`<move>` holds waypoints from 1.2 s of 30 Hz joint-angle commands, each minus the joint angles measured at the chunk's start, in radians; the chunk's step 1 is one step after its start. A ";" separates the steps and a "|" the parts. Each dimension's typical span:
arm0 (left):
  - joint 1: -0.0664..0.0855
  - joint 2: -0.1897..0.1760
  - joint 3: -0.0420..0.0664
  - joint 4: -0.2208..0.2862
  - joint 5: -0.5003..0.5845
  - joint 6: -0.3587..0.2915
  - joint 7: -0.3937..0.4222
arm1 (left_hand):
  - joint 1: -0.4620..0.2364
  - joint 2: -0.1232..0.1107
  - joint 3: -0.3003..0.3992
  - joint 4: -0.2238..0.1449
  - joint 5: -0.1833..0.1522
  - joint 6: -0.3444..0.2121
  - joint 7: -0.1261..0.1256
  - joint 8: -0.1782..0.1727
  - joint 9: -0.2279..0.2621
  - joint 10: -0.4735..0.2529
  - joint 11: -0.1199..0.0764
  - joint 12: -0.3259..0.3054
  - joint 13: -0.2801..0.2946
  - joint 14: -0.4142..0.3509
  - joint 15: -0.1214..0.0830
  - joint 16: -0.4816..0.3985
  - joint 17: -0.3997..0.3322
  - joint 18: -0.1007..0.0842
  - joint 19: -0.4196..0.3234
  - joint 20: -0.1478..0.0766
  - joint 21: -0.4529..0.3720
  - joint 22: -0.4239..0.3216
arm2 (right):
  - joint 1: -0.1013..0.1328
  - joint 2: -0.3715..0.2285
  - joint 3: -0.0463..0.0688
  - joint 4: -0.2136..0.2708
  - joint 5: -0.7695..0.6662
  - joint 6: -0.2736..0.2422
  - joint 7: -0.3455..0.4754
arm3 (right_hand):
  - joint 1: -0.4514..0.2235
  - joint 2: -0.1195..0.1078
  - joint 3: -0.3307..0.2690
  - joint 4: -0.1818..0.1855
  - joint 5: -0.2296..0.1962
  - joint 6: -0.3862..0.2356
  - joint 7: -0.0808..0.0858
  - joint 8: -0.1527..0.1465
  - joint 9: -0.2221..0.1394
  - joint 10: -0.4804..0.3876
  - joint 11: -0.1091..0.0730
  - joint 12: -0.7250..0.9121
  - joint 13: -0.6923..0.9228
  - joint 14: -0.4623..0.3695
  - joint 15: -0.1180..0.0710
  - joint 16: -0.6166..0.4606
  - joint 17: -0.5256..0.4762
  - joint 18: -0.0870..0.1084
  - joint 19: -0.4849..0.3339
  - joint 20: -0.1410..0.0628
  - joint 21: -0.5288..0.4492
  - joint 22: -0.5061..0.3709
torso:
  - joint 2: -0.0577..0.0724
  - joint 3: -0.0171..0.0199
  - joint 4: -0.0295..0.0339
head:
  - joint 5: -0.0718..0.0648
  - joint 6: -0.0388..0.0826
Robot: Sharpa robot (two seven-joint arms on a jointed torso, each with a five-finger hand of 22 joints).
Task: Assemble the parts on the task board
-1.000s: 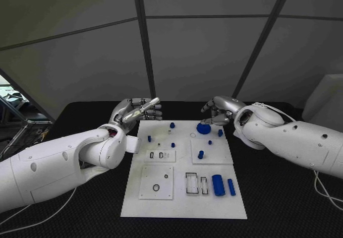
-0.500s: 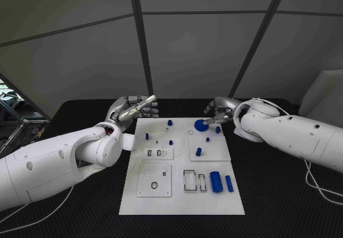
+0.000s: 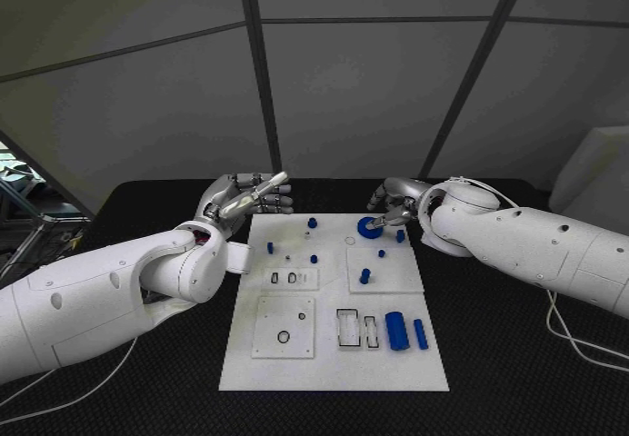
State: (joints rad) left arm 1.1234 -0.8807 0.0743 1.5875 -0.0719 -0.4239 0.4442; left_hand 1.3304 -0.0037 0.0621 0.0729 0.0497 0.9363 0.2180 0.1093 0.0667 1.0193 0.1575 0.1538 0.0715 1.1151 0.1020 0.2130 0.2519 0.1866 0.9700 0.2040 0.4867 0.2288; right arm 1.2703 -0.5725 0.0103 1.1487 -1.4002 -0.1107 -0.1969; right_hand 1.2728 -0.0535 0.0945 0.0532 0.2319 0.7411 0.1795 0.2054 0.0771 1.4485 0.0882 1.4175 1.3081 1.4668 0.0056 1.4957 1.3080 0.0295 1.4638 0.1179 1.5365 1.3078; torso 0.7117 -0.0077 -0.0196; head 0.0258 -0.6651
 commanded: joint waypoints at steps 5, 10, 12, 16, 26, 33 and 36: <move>0.002 0.001 0.001 0.000 -0.005 0.013 0.004 | -0.007 0.003 -0.001 -0.004 0.004 0.005 -0.001 -0.007 -0.001 -0.001 0.004 -0.005 -0.001 0.004 0.003 -0.007 0.001 -0.005 0.001 0.001 0.005 0.002 | -0.001 0.009 0.000 -0.004 -0.058 0.032 0.002 | 0.014 0.006 -0.004 -0.003 0.005 0.015 -0.004 0.013 0.002 0.012 -0.001 0.013 0.092 0.076 0.007 0.011 0.120 -0.015 0.065 0.005 0.010 0.202 | -0.001 0.0004 -0.0006 | -0.001 -0.002; 0.002 0.001 0.001 0.000 -0.005 0.013 0.004 | -0.007 0.003 -0.001 -0.004 0.004 0.005 -0.001 -0.007 -0.001 -0.001 0.004 -0.005 -0.001 0.004 0.003 -0.007 0.001 -0.005 0.001 0.001 0.005 0.002 | -0.005 0.014 -0.001 -0.008 -0.065 0.055 -0.002 | 0.015 0.008 -0.004 -0.005 0.005 0.019 -0.004 0.016 0.003 0.014 -0.001 0.015 0.095 0.076 0.006 0.012 0.123 -0.016 0.068 0.005 0.012 0.205 | 0.000 0.0010 -0.0010 | 0.001 -0.004; 0.002 0.001 0.001 -0.001 -0.005 0.013 0.003 | -0.007 0.003 -0.001 -0.004 0.004 0.005 -0.001 -0.007 -0.001 -0.001 0.004 -0.005 -0.001 0.004 0.003 -0.007 0.001 -0.005 0.001 0.001 0.005 0.002 | -0.006 0.016 -0.001 -0.010 -0.068 0.061 -0.004 | 0.017 0.009 -0.003 -0.006 0.006 0.021 -0.005 0.018 0.003 0.014 -0.002 0.016 0.095 0.076 0.006 0.013 0.124 -0.016 0.068 0.005 0.012 0.206 | 0.000 0.0013 -0.0011 | 0.001 -0.004; 0.002 0.002 0.001 -0.001 -0.005 0.013 0.003 | -0.007 0.003 -0.001 -0.005 0.004 0.004 -0.001 -0.008 -0.001 -0.002 0.005 -0.006 -0.002 0.004 0.003 -0.007 0.002 -0.005 0.000 0.001 0.005 0.002 | -0.008 0.023 -0.002 -0.018 -0.077 0.075 -0.007 | 0.021 0.011 -0.002 -0.009 0.008 0.022 -0.006 0.020 0.003 0.013 -0.002 0.016 0.096 0.076 0.006 0.014 0.126 -0.016 0.068 0.004 0.012 0.206 | 0.000 0.0016 -0.0008 | 0.002 -0.005; 0.002 0.001 0.001 -0.003 -0.005 0.014 0.003 | -0.007 0.003 -0.001 -0.005 0.004 0.004 -0.001 -0.008 -0.001 -0.002 0.005 -0.006 -0.002 0.004 0.003 -0.007 0.002 -0.005 0.000 0.001 0.005 0.002 | -0.011 0.028 -0.003 -0.037 -0.089 0.087 -0.012 | 0.030 0.018 0.003 -0.015 0.012 0.022 -0.006 0.022 0.001 0.011 -0.003 0.015 0.095 0.076 0.005 0.014 0.126 -0.016 0.069 0.004 0.012 0.207 | 0.000 0.0012 -0.0009 | 0.002 -0.006; 0.002 0.001 0.001 -0.004 -0.005 0.014 0.002 | -0.007 0.003 -0.001 -0.005 0.004 0.004 -0.001 -0.008 -0.001 -0.002 0.005 -0.006 -0.002 0.004 0.003 -0.007 0.002 -0.005 0.000 0.001 0.005 0.002 | -0.014 0.030 -0.003 -0.038 -0.091 0.097 -0.008 | 0.043 0.026 0.011 -0.025 0.012 0.025 -0.007 0.026 0.001 0.012 -0.004 0.017 0.099 0.076 0.004 0.016 0.129 -0.017 0.070 0.003 0.013 0.210 | 0.000 0.0016 -0.0007 | 0.002 -0.007; 0.002 0.001 0.001 -0.005 -0.005 0.014 0.002 | -0.007 0.003 -0.001 -0.005 0.004 0.004 -0.001 -0.008 -0.001 -0.002 0.005 -0.006 -0.002 0.004 0.003 -0.007 0.002 -0.005 0.000 0.001 0.005 0.002 | -0.014 0.031 -0.003 -0.038 -0.092 0.098 -0.006 | 0.046 0.030 0.014 -0.028 0.011 0.028 -0.008 0.028 0.001 0.013 -0.004 0.017 0.100 0.076 0.004 0.016 0.129 -0.017 0.072 0.003 0.014 0.211 | 0.000 0.0018 -0.0001 | 0.002 -0.007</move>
State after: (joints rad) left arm 1.1234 -0.8801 0.0743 1.5823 -0.0720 -0.4213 0.4423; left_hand 1.3305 -0.0038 0.0621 0.0729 0.0497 0.9363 0.2180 0.1052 0.0667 1.0192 0.1576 0.1538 0.0713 1.1151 0.1020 0.2091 0.2526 0.1866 0.9700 0.2040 0.4866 0.2295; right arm 1.2579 -0.5426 0.0095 1.1113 -1.4817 -0.0379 -0.2044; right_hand 1.3080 -0.0260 0.1069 0.0299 0.2377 0.7617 0.1727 0.2294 0.0764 1.4579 0.0876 1.4280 1.3078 1.4668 0.0054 1.5084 1.3076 0.0225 1.4637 0.1179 1.5445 1.3076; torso 0.7115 -0.0059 -0.0203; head 0.0281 -0.6723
